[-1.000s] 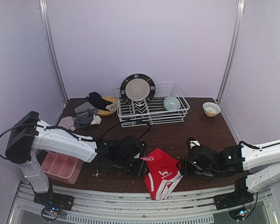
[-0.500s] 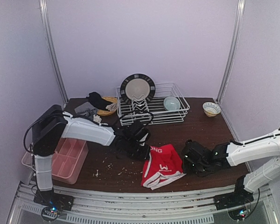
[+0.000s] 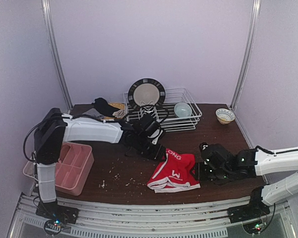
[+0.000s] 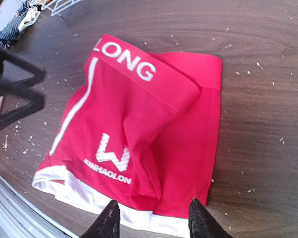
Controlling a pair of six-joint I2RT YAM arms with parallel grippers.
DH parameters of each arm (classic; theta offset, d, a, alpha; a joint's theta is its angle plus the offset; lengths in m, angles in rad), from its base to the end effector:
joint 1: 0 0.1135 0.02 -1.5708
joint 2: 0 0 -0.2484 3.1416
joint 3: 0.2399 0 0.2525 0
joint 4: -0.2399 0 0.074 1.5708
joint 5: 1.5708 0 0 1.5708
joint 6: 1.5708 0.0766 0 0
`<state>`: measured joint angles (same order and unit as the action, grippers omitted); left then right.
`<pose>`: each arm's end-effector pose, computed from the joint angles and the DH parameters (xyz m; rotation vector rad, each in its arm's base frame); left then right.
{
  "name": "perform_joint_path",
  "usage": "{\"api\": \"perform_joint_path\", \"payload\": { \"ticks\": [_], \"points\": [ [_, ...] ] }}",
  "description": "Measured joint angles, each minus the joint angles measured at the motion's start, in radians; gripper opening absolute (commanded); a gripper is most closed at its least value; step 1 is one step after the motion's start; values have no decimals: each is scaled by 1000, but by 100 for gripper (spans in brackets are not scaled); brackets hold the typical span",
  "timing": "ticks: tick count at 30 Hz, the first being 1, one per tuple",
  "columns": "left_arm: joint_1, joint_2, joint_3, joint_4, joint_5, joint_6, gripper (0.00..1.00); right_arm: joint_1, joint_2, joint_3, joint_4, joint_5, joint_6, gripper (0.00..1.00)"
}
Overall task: Roll the underwear
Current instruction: Adjust the underwear at the center of the board, then smooth out the underwear at the center of the board.
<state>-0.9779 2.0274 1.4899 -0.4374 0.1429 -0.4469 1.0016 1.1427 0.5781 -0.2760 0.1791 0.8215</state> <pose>0.2452 -0.3834 0.1384 0.7654 2.5887 -0.6879 0.1494 0.2081 0.1476 -0.1388 2.4872 0.6153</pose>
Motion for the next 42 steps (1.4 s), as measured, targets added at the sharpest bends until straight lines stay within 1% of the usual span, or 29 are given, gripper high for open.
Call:
{"api": "perform_joint_path", "payload": {
  "ticks": [4, 7, 12, 18, 23, 28, 31, 34, 37, 38, 40, 42],
  "points": [
    [-43, -126, -64, -29, -51, 19, 66, -40, 19, 23, 6, -43, -14, 46],
    [-111, -161, -70, -43, -90, 42, 66, -74, 71, 23, 39, -102, -14, 46],
    [-193, -136, -76, -61, -118, 80, 67, -106, 152, 23, 117, -180, -5, 46],
    [-193, -66, -75, -62, -116, 123, 67, -147, 170, 8, 204, -222, 29, 48],
    [-193, -14, -64, -63, -96, 145, 64, -222, 182, -4, 246, -262, 53, 48],
    [-196, 2, -59, -61, -76, 153, 57, -280, 255, -4, 300, -322, 71, 48],
    [-197, 3, -59, -60, -66, 158, 51, -304, 314, 0, 331, -360, 81, 46],
    [-198, 4, -59, -58, -56, 164, 43, -323, 353, 6, 386, -393, 99, 39],
    [-198, 7, -59, -58, -51, 167, 34, -334, 386, 8, 440, -421, 117, 27],
    [-199, 8, -59, -57, -50, 169, 32, -335, 392, 8, 449, -427, 118, 26],
    [-200, 11, -59, -57, -49, 170, 28, -338, 401, 8, 465, -439, 129, 27],
    [-200, 12, -59, -57, -48, 174, 27, -338, 407, 8, 475, -450, 137, 38]
  ]
}}
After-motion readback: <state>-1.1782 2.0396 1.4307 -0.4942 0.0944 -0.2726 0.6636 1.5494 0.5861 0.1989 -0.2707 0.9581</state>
